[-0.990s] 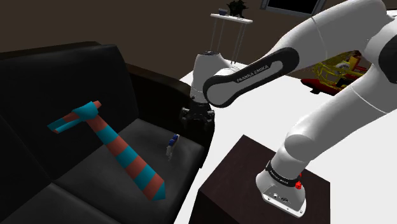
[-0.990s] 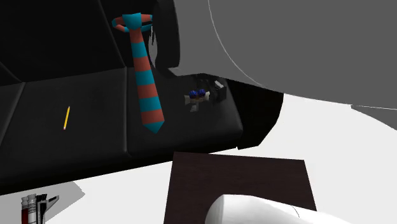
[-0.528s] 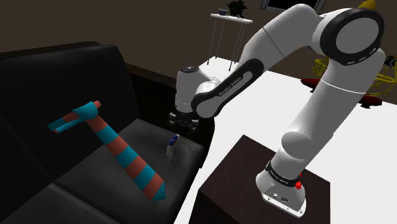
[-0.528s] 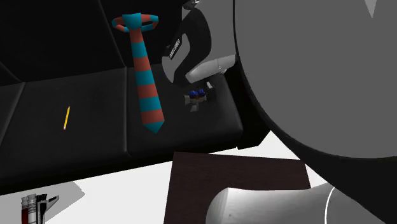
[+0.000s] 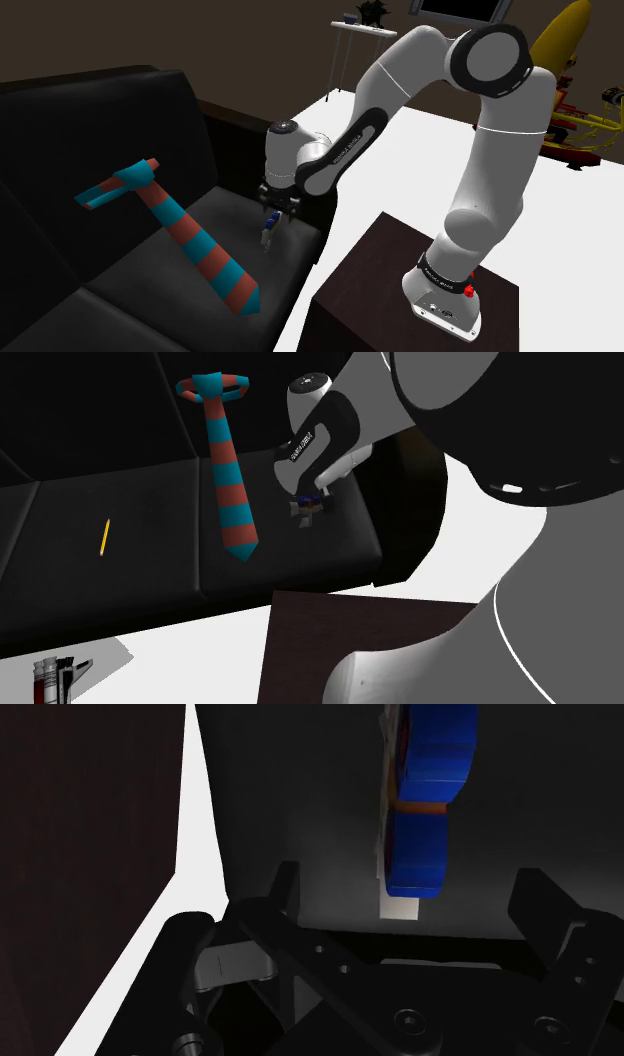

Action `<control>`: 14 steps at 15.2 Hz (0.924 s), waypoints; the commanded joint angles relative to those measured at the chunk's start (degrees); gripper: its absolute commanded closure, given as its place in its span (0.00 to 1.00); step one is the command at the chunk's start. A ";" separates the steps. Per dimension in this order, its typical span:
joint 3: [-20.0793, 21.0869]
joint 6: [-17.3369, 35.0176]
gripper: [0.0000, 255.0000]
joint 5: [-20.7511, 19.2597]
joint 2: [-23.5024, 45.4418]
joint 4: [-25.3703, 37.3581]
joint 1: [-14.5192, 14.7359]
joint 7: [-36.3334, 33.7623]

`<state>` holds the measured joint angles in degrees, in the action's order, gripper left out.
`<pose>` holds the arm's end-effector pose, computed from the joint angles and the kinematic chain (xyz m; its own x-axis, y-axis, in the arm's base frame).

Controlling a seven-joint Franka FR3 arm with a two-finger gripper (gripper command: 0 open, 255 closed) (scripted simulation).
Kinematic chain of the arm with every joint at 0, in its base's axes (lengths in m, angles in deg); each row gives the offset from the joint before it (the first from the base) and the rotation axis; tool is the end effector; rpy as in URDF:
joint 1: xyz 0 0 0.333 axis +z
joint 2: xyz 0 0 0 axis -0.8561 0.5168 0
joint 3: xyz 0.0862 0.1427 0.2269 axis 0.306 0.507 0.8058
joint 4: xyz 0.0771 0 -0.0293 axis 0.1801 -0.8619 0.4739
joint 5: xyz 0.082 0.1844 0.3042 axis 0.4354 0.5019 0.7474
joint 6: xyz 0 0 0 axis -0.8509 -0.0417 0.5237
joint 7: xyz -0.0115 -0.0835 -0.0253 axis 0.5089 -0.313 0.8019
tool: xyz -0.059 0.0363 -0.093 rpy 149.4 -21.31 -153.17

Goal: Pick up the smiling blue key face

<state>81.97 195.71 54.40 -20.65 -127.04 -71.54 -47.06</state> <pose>0.4618 0.1486 0.2071 0.2694 -0.9547 0.1266 -0.9613 -0.2744 -0.0237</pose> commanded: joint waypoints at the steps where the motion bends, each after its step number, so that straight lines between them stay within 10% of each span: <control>1: -0.96 1.05 0.00 -1.89 1.50 0.14 0.65 -1.51; 4: -1.78 1.83 0.00 -3.33 2.73 0.34 1.23 -2.64; 5: -1.79 1.86 1.00 -3.35 2.73 0.32 1.24 -2.67; 14: -1.78 1.83 1.00 -3.33 2.73 0.35 1.23 -2.64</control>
<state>80.16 197.53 51.05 -17.91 -126.67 -70.31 -49.71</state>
